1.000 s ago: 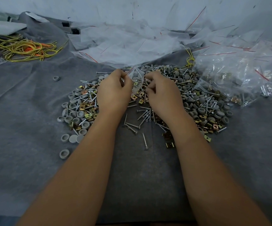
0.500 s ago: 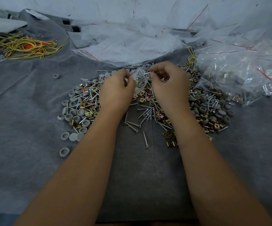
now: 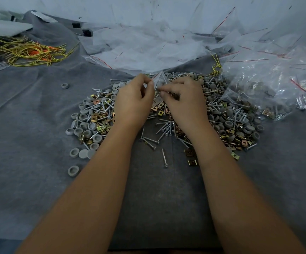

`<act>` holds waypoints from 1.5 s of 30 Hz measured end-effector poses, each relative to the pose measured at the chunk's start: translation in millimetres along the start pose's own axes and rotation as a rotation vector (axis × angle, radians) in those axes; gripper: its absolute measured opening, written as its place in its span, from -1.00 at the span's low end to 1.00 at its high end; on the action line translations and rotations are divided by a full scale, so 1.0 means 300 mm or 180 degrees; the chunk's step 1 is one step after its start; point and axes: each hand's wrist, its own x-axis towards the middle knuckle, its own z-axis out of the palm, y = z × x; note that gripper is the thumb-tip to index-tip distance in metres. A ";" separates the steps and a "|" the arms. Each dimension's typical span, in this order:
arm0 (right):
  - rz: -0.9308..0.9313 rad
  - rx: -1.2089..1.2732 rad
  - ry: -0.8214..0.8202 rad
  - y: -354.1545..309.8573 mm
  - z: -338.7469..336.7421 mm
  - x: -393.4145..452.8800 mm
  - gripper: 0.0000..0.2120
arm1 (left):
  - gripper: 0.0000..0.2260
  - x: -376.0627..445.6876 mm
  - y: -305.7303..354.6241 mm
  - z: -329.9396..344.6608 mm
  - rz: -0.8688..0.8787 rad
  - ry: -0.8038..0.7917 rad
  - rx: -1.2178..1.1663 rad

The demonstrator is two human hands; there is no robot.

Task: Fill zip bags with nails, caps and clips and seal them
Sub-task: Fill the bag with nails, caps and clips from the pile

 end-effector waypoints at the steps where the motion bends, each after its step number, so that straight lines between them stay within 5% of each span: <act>1: 0.0011 -0.0016 -0.0030 0.001 -0.001 -0.001 -0.79 | -0.86 0.001 -0.001 0.000 -0.0029 0.0036 0.0034; 7: 0.0090 0.0201 0.0346 -0.010 -0.017 0.002 -0.83 | -0.83 0.009 -0.010 -0.009 -0.0422 0.0594 0.0247; 10: 0.0172 0.0334 -0.0312 -0.017 -0.007 -0.006 -0.77 | -0.84 0.012 -0.011 -0.010 -0.0484 0.0629 0.0184; 14: -0.0450 -0.0249 -0.1514 -0.017 0.020 -0.010 -0.74 | -0.85 0.013 -0.014 -0.010 -0.0522 0.0632 0.0120; 17: -0.0597 -0.0620 -0.1791 0.002 0.027 0.000 -0.74 | -0.84 0.014 -0.015 -0.008 -0.0539 0.0615 0.0134; 27: -0.0244 -0.0395 -0.1652 -0.009 0.011 -0.014 -0.87 | -0.82 0.016 -0.016 -0.008 -0.0498 0.0501 0.0217; 31: -0.0197 -0.0237 -0.1184 -0.012 0.013 -0.012 -0.71 | -0.82 0.016 -0.018 -0.007 -0.0524 0.0481 0.0204; 39: -0.0152 -0.0214 0.0225 -0.007 -0.011 -0.001 -0.91 | -0.88 0.012 -0.011 -0.007 -0.0416 0.0298 0.0255; 45: 0.0057 0.0833 0.0215 -0.032 -0.027 -0.008 -0.89 | -0.90 0.005 0.001 -0.003 -0.0190 -0.0055 0.0175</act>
